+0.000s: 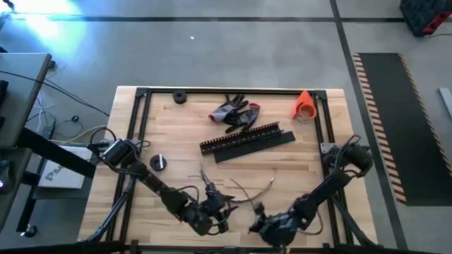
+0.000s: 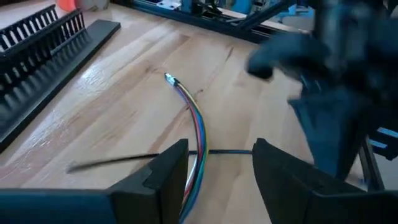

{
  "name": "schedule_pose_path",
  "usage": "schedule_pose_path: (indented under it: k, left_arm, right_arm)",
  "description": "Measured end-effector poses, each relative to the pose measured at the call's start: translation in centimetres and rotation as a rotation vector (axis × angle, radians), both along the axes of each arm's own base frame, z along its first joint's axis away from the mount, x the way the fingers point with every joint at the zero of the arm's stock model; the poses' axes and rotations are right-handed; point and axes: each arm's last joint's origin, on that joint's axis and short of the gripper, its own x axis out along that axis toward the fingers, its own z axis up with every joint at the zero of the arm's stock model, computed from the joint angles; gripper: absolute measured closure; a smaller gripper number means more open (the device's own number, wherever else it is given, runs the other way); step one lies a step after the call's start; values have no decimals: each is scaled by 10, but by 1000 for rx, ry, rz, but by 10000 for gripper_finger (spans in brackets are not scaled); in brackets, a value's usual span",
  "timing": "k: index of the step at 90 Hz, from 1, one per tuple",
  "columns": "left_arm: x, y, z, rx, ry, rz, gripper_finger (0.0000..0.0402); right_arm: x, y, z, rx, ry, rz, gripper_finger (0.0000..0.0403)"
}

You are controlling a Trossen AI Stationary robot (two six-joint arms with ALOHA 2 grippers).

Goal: Ziptie cables
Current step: Wrap the cables using a black zip tie

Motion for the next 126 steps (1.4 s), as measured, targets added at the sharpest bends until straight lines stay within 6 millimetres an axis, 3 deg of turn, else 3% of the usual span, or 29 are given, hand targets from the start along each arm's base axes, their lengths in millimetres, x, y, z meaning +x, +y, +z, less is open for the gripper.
schedule_pose_path:
  k: [22, 42, 58, 126]
  left_arm:
    - [8, 3, 1, 14, -37, -7, 243]
    - [26, 6, -18, -25, -126, -28, 243]
    - [38, 16, -33, -68, -137, -50, 243]
    - [38, 14, -36, -181, -93, -129, 243]
  right_arm:
    - [-29, -46, 10, 376, -244, -270, 403]
    - [-35, -71, -1, 510, -226, -352, 403]
    - [-33, -72, -1, 597, -191, -333, 403]
    - [-31, -71, 9, 668, -270, -333, 403]
